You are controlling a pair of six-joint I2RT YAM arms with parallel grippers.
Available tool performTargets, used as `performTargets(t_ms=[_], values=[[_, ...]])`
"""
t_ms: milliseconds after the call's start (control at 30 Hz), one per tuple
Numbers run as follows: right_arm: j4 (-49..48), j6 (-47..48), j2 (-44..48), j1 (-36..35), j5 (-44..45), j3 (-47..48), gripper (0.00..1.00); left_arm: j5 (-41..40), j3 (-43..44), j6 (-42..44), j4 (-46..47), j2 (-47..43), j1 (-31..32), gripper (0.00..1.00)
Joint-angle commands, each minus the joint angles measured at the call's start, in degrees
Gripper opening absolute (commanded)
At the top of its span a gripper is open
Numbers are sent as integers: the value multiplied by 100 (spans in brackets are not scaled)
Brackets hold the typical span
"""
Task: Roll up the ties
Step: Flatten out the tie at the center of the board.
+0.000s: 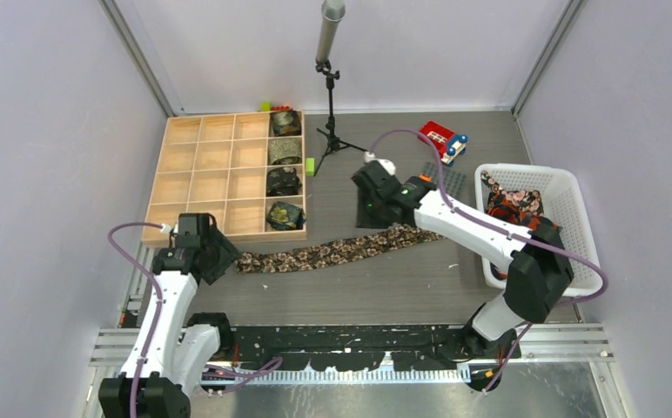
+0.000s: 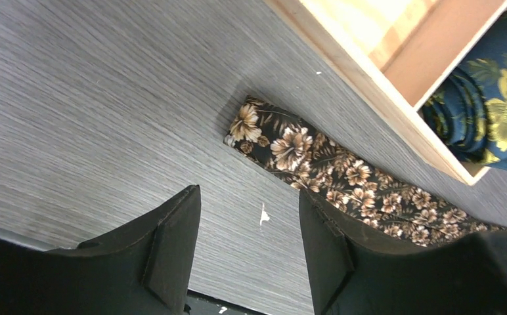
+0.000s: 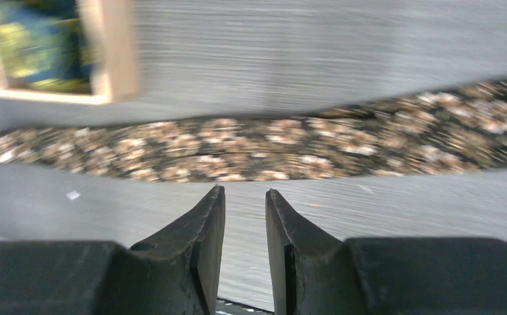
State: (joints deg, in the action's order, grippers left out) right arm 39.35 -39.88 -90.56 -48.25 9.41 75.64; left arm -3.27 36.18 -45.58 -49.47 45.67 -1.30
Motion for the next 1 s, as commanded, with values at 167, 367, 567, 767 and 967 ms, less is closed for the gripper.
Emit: performTargets(t_ms=[167, 367, 567, 767, 967], values=[[301, -242, 1117, 857, 429, -1284, 35, -264, -611, -350, 890, -39, 67, 57], [301, -272, 1203, 877, 327, -1475, 34, -271, -860, -399, 1317, 99, 69, 56], [367, -227, 1251, 881, 420, -1509, 34, -163, -1047, -364, 1678, 287, 75, 56], [467, -217, 1261, 952, 598, -1516, 34, -103, -1254, -340, 2043, 381, 66, 41], [509, -282, 1181, 1053, 769, -1513, 33, -536, -1083, -306, 1627, 176, 65, 9]])
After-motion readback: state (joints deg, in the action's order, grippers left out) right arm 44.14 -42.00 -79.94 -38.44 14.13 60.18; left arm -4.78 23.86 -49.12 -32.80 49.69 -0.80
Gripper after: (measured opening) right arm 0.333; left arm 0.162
